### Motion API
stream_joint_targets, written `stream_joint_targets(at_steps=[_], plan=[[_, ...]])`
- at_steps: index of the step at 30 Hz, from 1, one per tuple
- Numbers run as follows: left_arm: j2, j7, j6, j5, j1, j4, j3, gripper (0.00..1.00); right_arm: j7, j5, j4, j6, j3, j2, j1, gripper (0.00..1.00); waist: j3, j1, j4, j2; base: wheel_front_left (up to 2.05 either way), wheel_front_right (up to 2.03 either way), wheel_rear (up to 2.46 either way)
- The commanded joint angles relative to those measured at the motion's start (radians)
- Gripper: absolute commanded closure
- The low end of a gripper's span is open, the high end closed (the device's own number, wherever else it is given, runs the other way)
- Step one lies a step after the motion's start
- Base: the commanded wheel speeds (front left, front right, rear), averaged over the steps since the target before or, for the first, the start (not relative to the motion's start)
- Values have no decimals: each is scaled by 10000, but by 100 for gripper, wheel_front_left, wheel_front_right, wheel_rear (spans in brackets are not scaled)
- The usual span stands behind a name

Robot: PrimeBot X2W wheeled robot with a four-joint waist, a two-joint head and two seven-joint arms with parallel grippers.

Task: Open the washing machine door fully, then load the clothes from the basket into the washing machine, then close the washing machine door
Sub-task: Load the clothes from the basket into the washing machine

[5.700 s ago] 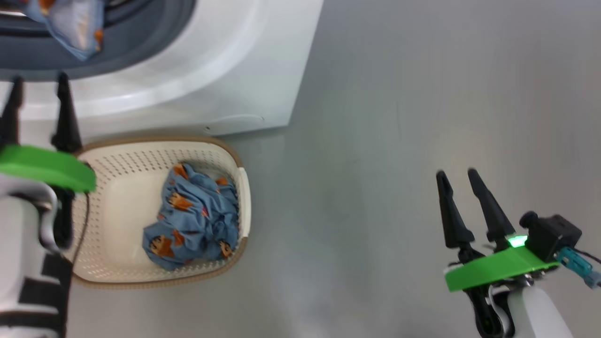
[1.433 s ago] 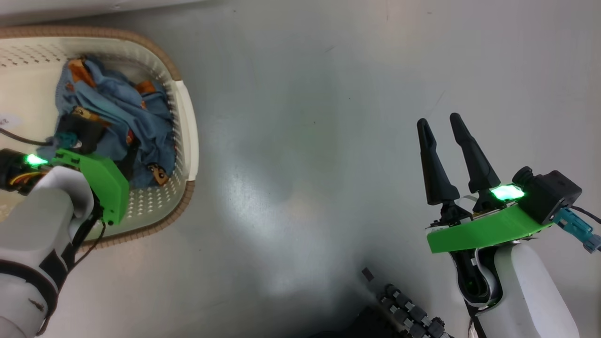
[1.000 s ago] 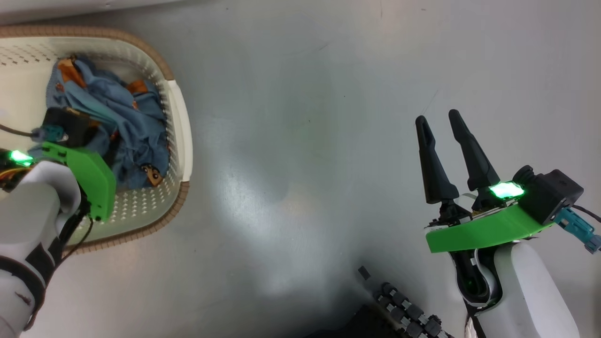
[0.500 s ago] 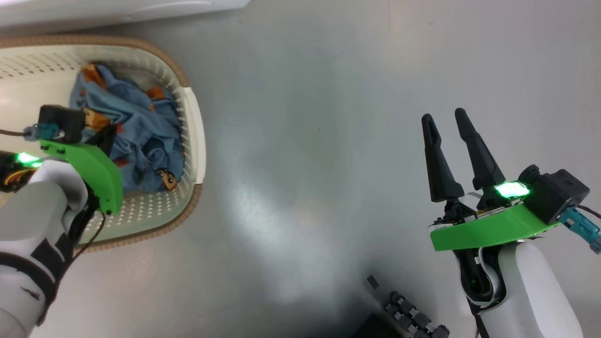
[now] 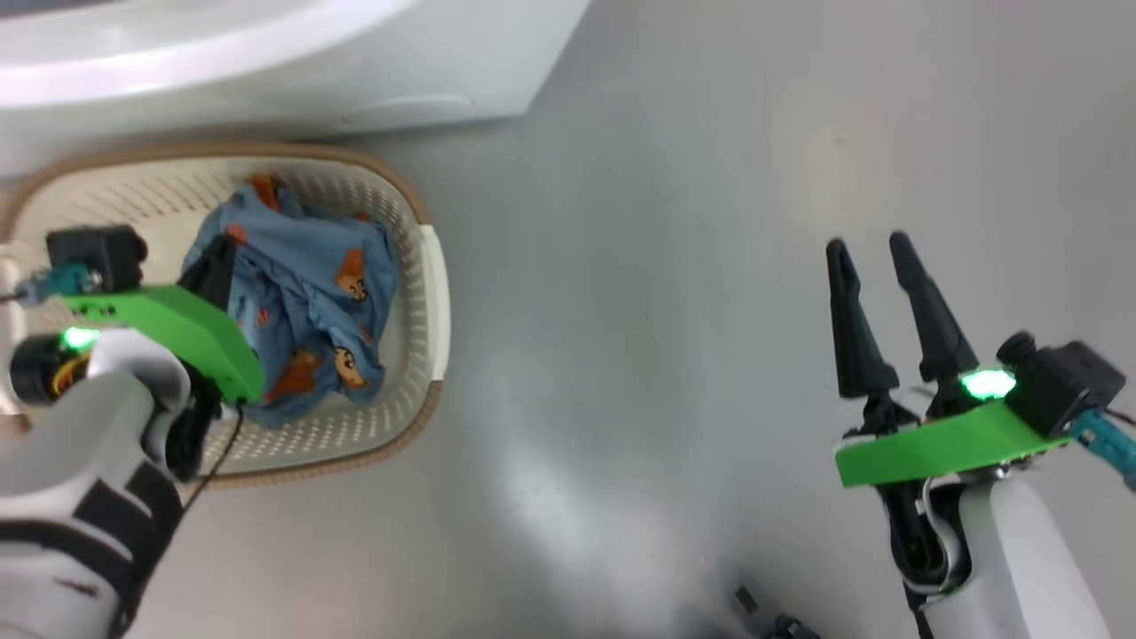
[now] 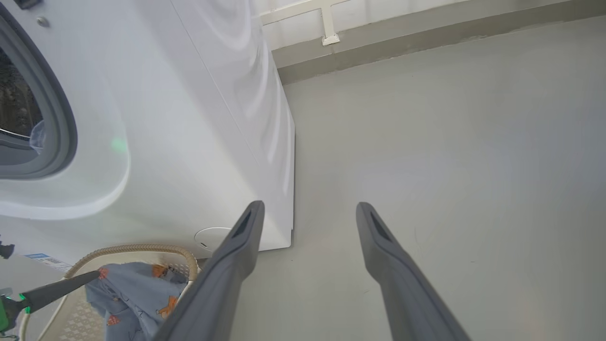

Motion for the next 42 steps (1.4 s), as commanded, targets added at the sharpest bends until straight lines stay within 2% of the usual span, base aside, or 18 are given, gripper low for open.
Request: stream_joint_targets(at_steps=[1,5,14,29,42], plan=[[230,-133,15,274,362,-219,501,100,-48,-107,-103,16,133,-22,508,0,-835,0,487,0,0,0,0],[145,-134,15,1333,1329,-976,2080,100,-48,-239,95,16,-47,-49,816,0,-1649,0,779,0,0,0,0],[-40,-135,15,3067,2996,-2393,4460,100,-48,-147,353,16,-215,-394,1398,0,-2920,0,1110,0,0,0,0],[-106,-135,15,5187,5312,-4953,7107,100,-48,50,478,16,-547,-830,2325,0,-4234,0,1367,0,0,0,0],[-711,-135,15,6626,7852,-7704,8909,100,-48,207,378,16,-963,-1028,3280,0,-5134,0,1577,0,0,0,0]])
